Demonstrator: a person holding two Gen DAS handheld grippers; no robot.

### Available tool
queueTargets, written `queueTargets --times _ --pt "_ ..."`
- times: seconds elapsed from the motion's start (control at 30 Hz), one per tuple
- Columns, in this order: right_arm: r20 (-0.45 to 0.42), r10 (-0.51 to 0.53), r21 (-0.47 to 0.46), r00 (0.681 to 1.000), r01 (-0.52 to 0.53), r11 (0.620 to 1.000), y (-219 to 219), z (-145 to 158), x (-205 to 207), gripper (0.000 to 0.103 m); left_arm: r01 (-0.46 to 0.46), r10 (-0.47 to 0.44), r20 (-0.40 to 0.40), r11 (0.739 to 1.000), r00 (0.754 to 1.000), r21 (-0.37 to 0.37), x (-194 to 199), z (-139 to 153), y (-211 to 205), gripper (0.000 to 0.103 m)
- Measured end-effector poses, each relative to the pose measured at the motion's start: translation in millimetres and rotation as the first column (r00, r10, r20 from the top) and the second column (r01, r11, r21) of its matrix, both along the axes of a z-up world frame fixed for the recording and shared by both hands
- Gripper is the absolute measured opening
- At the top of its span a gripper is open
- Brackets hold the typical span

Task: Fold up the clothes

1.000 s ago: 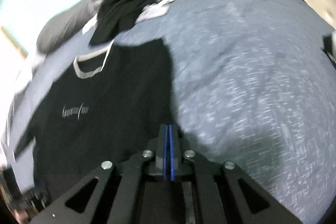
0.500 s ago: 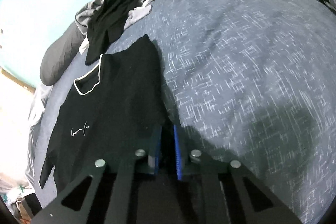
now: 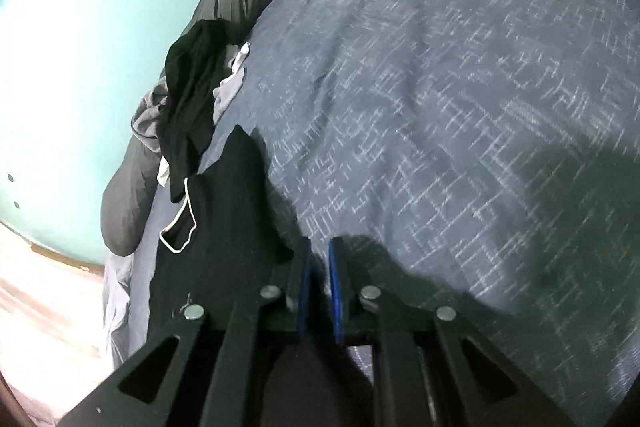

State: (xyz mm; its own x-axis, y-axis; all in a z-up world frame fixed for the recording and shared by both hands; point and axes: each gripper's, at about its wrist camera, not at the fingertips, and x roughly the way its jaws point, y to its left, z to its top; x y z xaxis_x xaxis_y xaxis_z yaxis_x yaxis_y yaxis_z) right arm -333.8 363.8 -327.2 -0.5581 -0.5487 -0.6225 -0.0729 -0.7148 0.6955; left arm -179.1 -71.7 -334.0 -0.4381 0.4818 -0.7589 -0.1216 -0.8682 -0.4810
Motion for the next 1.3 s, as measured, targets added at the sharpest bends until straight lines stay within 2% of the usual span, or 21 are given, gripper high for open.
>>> queueTargets --times 0.17,0.33,0.4,0.53,0.7,0.83,1.03,1.13,1.3 --pt "-0.025 0.049 0.062 0.998 -0.048 0.997 -4.6 14.7 0.9 0.009 -0.003 0.003 0.000 1.000 1.000 -0.005 0.3 0.4 1.3 0.055" --pt "-0.012 0.076 0.106 0.997 -0.074 0.992 -15.9 17.6 5.8 0.009 -0.014 0.014 -0.002 1.000 1.000 0.007 2.9 2.0 -0.5 0.055" --pt "-0.007 0.067 0.122 0.998 -0.066 0.990 -18.0 20.8 13.2 0.009 -0.021 0.021 -0.001 1.000 1.000 0.022 3.5 3.0 -2.8 0.055" --pt "-0.035 0.135 0.189 0.990 -0.126 0.974 -34.0 36.2 38.8 0.012 -0.027 0.027 -0.001 0.999 1.000 0.028 6.6 7.7 -8.7 0.055" --pt "-0.066 0.217 0.153 0.974 -0.205 0.967 -56.3 44.4 84.3 0.023 -0.065 0.066 -0.006 0.997 0.998 0.038 14.6 15.9 -28.4 0.055" --pt "-0.070 0.277 0.136 0.958 -0.266 0.954 -71.7 47.7 113.4 0.025 -0.139 0.139 -0.008 0.990 0.990 0.035 22.8 23.9 -57.8 0.055" --pt "-0.088 0.323 0.124 0.942 -0.312 0.942 -90.9 48.8 145.3 0.026 -0.286 0.286 0.006 0.958 0.958 -0.015 36.9 37.3 -123.9 0.055" --pt "-0.085 0.351 0.090 0.932 -0.344 0.935 -102.4 48.6 145.9 0.027 -0.353 0.353 0.006 0.935 0.936 -0.033 41.5 47.4 -160.5 0.055" --pt "-0.134 0.360 0.105 0.923 -0.348 0.932 -113.8 53.2 151.8 0.027 -0.454 0.455 0.020 0.890 0.890 -0.050 47.5 58.7 -223.2 0.055"
